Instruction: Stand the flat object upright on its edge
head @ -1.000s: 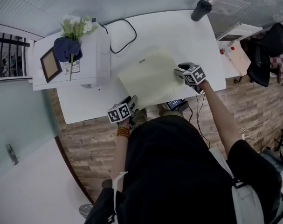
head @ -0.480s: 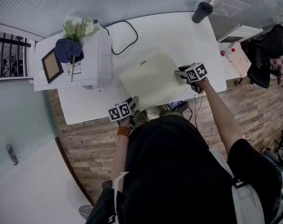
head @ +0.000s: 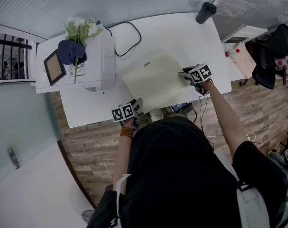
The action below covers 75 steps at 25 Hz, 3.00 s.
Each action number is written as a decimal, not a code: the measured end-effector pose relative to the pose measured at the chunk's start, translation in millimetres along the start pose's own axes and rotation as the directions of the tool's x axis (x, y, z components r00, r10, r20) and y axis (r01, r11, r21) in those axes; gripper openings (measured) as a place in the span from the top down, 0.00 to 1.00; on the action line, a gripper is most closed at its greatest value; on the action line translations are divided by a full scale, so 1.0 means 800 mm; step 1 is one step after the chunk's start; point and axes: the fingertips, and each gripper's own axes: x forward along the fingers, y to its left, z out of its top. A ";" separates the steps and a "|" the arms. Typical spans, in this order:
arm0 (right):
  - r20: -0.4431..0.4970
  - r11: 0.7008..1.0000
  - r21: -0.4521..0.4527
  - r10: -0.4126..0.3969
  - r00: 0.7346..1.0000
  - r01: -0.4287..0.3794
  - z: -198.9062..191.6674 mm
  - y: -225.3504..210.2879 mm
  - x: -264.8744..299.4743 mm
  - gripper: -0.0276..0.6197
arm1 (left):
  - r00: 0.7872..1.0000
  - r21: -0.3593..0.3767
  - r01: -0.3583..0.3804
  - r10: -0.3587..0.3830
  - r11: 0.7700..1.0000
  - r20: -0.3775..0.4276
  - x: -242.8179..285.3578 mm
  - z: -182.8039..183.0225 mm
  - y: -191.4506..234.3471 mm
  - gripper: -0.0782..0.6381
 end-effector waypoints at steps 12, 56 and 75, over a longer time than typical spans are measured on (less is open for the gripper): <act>-0.016 0.999 0.036 0.010 1.000 -0.009 -0.001 0.001 -0.002 0.75 | 1.000 -0.002 -0.001 0.001 1.000 0.001 0.002 0.000 0.001 0.64; -0.050 0.945 -0.309 -0.130 0.990 0.109 0.067 0.082 -0.092 0.77 | 0.993 -0.019 0.116 -0.116 0.993 -0.011 0.009 0.022 0.002 0.63; -0.024 0.870 -0.467 -0.190 0.981 0.157 0.097 0.144 -0.131 0.82 | 0.988 -0.057 0.151 -0.150 0.987 0.020 0.013 0.028 0.005 0.61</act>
